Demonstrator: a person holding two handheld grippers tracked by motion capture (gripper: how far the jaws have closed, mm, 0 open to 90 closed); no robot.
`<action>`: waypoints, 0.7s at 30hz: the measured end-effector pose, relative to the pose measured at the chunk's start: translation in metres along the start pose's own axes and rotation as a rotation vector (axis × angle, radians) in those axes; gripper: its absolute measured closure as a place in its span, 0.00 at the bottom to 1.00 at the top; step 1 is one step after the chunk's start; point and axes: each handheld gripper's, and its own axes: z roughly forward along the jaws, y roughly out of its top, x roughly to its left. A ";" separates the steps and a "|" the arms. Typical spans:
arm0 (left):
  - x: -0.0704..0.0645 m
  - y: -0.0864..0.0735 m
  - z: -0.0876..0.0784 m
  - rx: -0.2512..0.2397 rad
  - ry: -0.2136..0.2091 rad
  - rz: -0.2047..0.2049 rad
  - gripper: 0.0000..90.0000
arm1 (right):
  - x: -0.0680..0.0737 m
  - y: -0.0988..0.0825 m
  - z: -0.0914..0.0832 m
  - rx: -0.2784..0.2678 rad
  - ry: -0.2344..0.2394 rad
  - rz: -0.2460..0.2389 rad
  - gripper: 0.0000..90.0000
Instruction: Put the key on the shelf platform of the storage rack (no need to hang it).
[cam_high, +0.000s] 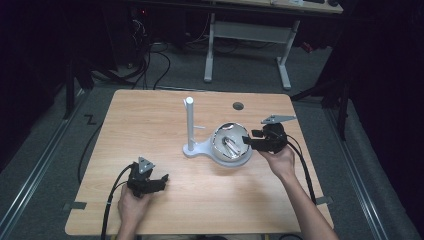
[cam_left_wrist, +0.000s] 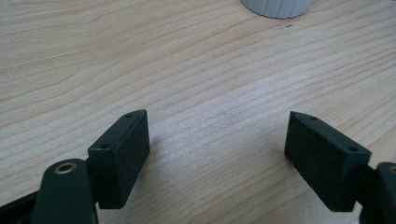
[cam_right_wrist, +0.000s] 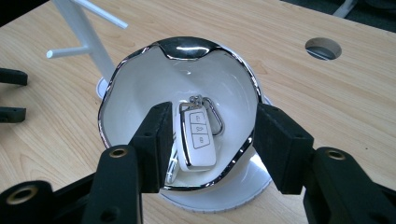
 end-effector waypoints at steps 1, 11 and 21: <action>0.000 0.000 0.000 0.000 0.000 0.000 0.25 | -0.001 0.000 -0.001 -0.001 0.000 0.002 0.54; 0.000 0.000 0.000 0.000 0.000 0.000 0.25 | -0.007 -0.006 -0.016 -0.030 -0.014 0.037 0.54; 0.000 0.000 0.000 -0.001 0.001 0.000 0.25 | -0.016 -0.014 -0.034 -0.049 -0.045 0.060 0.54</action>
